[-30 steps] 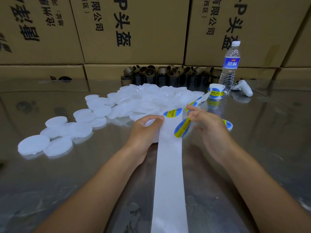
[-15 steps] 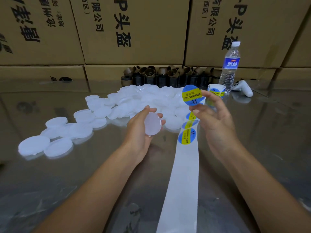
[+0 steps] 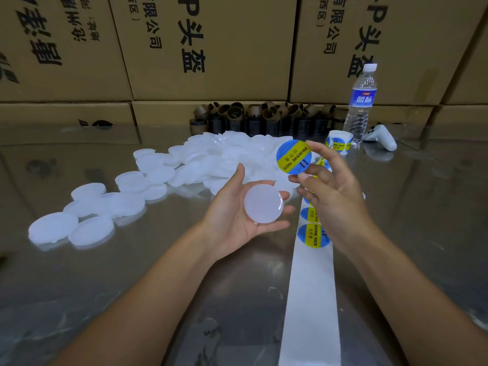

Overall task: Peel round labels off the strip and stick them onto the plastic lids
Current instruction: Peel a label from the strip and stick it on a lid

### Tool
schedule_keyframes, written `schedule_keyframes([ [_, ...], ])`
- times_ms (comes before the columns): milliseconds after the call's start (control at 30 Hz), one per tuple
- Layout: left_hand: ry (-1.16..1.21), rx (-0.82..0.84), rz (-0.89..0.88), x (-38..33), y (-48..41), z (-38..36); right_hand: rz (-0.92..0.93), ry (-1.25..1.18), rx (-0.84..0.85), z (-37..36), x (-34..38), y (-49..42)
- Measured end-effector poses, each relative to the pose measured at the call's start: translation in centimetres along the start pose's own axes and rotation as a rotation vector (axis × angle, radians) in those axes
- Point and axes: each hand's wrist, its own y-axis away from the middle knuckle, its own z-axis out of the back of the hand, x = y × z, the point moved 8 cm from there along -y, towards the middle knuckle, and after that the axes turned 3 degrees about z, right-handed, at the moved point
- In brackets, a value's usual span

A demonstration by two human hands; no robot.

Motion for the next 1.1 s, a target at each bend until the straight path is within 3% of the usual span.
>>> schedule_keyframes([
  [667,-0.249,-0.022,0.039,0.8,-0.8,0.3,-0.002,0.21,0.314,-3.7,-0.2,1.6],
  [1100,-0.165,0.063,0.049,1.1,-0.7,-0.4,0.033,0.446,0.372,-4.1,-0.7,2.1],
])
